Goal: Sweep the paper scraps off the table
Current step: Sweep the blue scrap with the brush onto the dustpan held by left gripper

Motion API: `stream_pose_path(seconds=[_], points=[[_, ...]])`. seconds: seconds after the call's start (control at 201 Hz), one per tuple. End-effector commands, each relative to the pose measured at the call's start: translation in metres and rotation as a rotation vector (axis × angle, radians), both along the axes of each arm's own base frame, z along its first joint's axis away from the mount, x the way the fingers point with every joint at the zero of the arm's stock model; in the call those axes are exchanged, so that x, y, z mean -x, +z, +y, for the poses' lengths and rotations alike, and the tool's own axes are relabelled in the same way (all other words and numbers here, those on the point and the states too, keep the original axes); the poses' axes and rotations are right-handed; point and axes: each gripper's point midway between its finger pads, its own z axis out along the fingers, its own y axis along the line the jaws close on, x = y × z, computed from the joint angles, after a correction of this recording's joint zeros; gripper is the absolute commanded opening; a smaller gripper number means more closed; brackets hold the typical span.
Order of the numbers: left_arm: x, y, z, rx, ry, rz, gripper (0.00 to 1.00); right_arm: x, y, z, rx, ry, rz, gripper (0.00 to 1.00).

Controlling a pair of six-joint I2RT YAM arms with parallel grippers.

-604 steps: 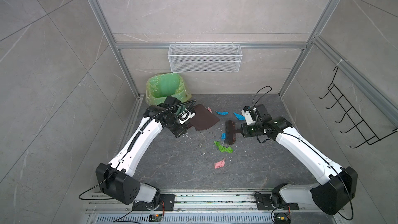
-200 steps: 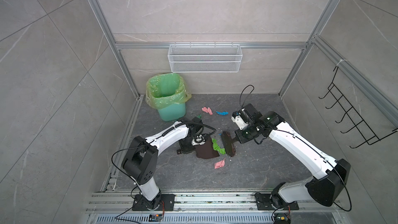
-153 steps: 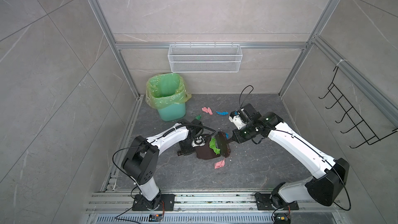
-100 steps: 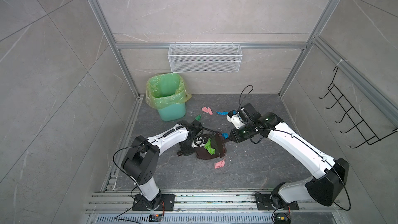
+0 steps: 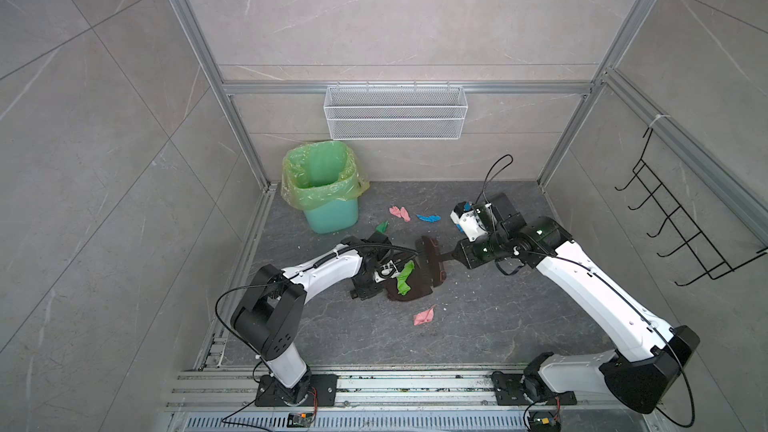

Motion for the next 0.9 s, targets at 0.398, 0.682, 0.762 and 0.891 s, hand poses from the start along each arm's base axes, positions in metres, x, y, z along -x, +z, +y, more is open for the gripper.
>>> stream_pose_path(seconds=[0.398,0.682,0.762,0.891], points=[[0.002,-0.009,-0.005,0.031,0.094,0.033,0.00,-0.073,-0.014,-0.010,0.352,0.062,-0.065,0.00],[0.008,-0.014,-0.005,0.011,0.109,0.100,0.00,-0.055,-0.043,0.022,0.250,0.240,0.074,0.00],[0.008,-0.014,-0.006,0.013,0.107,0.114,0.00,-0.049,-0.045,0.029,0.215,0.273,0.107,0.00],[0.008,-0.013,-0.009,0.017,0.101,0.142,0.00,-0.042,-0.052,0.031,0.226,0.295,0.155,0.00]])
